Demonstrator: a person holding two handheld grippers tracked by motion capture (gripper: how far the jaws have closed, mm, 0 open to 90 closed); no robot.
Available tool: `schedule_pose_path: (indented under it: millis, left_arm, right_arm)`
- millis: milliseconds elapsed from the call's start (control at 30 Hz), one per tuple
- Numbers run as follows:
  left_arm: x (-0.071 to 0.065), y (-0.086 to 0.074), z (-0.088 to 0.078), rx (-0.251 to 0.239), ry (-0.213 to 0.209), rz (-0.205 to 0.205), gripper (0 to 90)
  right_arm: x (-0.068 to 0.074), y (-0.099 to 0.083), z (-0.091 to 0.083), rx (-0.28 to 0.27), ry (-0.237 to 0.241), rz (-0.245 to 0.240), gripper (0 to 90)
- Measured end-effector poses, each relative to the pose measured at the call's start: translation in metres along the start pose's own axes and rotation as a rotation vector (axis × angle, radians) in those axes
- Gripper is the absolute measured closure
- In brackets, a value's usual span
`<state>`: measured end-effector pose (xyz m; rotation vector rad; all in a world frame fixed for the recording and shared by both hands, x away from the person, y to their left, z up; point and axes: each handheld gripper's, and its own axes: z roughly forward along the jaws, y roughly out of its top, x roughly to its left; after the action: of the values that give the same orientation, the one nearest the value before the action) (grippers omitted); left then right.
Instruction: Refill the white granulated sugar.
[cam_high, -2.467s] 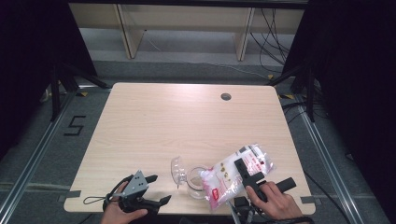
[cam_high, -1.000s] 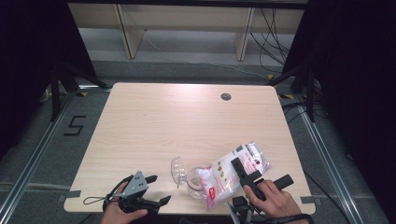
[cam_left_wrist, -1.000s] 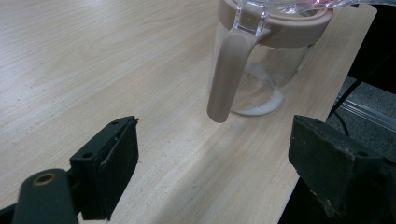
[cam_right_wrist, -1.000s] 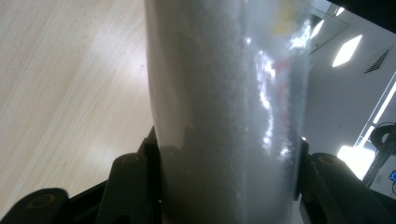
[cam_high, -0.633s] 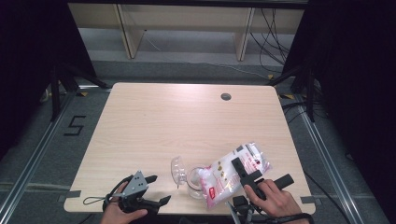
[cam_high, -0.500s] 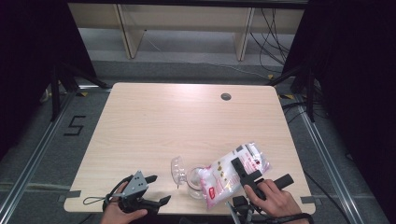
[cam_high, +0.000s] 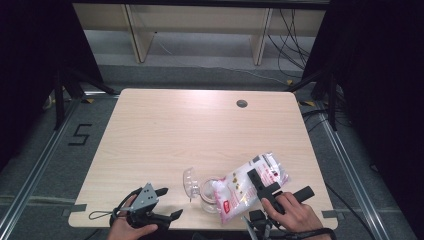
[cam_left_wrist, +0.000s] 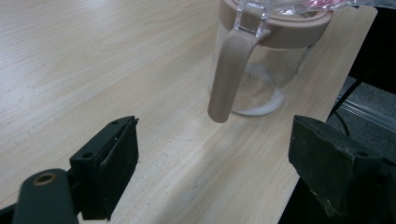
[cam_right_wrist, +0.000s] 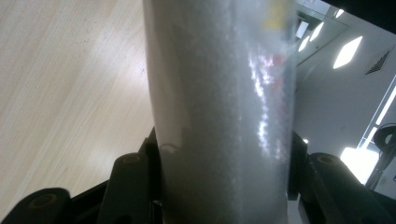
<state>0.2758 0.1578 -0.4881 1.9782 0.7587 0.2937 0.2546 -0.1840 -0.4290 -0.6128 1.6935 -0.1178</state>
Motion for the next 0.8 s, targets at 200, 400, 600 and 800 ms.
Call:
schedule_pose_path:
  millis: [200,400,600,800]
  left_arm:
    - [0.0,0.0,-0.0004,0.0,0.002,0.0,15.9]
    - [0.0008,0.0002,-0.001,0.006,0.007,0.006,15.9]
    - [-0.0004,0.0002,-0.0003,-0.006,-0.004,-0.012,15.9]
    - [-0.0003,0.0001,-0.0003,-0.006,-0.003,-0.01,15.9]
  right_arm:
    - [-0.0035,-0.0023,-0.0011,-0.021,-0.007,-0.048,54.0]
    - [-0.0038,-0.0033,-0.005,-0.008,-0.006,-0.009,54.1]
    - [-0.0048,-0.0042,-0.0057,-0.021,-0.007,-0.04,54.2]
    - [-0.0025,-0.0022,-0.0069,-0.015,-0.003,-0.002,54.3]
